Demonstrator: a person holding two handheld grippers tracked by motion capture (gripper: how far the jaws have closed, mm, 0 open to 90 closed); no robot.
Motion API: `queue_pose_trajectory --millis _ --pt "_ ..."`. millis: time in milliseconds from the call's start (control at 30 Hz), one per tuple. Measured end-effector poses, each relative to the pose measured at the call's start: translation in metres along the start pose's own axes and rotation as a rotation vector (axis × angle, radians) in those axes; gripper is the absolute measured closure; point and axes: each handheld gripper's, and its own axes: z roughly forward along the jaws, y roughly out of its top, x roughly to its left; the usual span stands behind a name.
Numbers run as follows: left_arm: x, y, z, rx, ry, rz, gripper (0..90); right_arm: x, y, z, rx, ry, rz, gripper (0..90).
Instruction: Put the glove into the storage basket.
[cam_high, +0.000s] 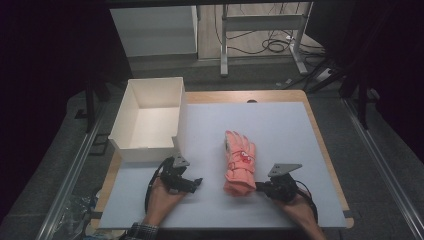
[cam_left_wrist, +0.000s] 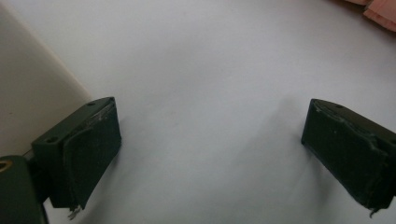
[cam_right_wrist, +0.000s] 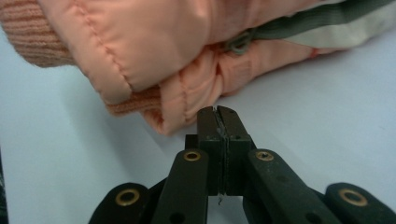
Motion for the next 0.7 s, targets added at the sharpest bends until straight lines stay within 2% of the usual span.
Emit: queue_pose_trajectory --millis 700 --pt "0.000 0.000 0.000 -0.001 0.000 -0.001 4.6 0.022 0.024 0.033 0.001 0.038 -0.089 86.9"
